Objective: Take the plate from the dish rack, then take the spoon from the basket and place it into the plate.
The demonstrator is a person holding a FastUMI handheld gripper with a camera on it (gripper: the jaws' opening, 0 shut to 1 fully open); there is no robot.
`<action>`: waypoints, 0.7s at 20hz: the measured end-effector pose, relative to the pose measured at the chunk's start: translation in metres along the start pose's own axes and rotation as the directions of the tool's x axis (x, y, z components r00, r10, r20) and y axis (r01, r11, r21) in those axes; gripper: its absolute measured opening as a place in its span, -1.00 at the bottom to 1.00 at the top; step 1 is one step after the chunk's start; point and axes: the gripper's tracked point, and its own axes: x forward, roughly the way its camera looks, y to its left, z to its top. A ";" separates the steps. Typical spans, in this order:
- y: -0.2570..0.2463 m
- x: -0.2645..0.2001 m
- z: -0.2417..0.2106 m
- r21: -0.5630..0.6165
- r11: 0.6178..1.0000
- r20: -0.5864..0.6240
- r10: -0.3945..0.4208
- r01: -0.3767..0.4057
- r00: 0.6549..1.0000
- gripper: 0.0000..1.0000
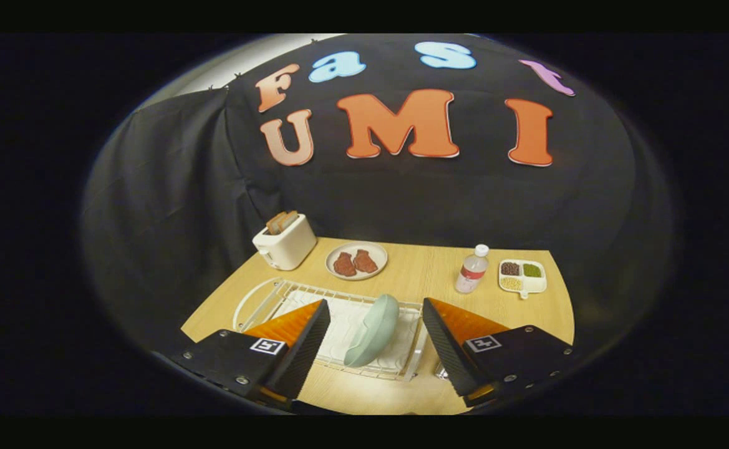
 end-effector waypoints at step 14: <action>-0.002 0.090 -0.073 -0.049 0.998 -0.424 -0.066 0.050 0.903 0.30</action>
